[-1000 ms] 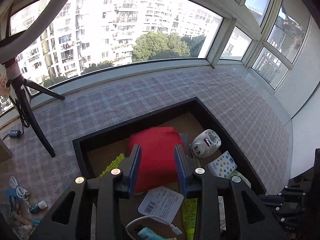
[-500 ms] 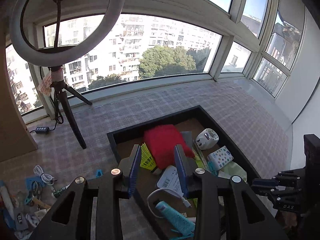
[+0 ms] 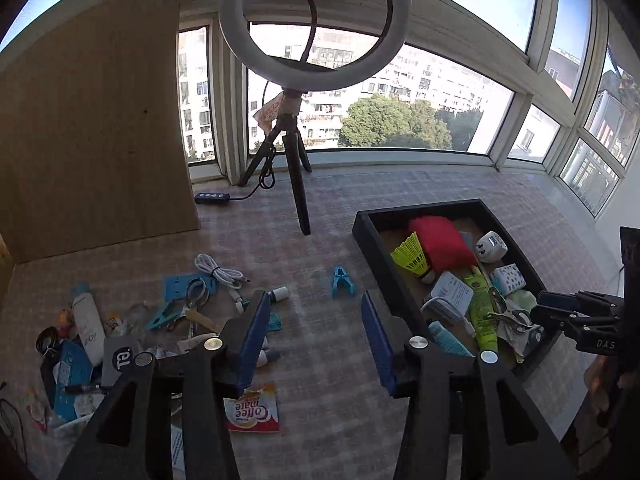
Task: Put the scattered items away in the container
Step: 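Move both open tools back over the pile of items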
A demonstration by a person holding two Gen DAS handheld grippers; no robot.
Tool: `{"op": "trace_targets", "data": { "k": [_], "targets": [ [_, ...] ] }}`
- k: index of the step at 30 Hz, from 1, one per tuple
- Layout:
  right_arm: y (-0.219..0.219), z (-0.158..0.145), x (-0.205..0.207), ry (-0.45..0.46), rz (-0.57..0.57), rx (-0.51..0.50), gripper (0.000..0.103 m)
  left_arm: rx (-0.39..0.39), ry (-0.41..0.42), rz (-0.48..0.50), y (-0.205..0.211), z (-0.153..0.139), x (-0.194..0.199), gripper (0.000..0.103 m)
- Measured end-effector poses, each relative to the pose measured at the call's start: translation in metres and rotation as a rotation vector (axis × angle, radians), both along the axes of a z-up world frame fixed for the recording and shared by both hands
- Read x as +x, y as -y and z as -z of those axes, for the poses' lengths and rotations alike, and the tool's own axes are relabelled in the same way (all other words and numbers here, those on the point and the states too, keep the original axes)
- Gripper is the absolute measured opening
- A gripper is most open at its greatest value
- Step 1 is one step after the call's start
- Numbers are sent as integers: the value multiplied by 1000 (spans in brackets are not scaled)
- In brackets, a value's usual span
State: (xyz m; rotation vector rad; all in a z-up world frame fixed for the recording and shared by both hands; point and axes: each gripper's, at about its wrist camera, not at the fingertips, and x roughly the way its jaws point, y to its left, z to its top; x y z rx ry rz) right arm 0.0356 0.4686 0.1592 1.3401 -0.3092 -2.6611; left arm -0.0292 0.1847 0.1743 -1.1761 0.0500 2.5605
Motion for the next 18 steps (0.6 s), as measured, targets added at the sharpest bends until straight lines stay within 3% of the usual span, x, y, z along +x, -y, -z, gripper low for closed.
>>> {"op": "trace_targets", "data": {
  "k": [10,18],
  "targets": [
    [74,4,-29,3,-80,9,55,-52,74,-218,144,28,35,47],
    [129,10,-58,19,-124,19,55,-52,120,-281,196,45,37,48]
  ]
}}
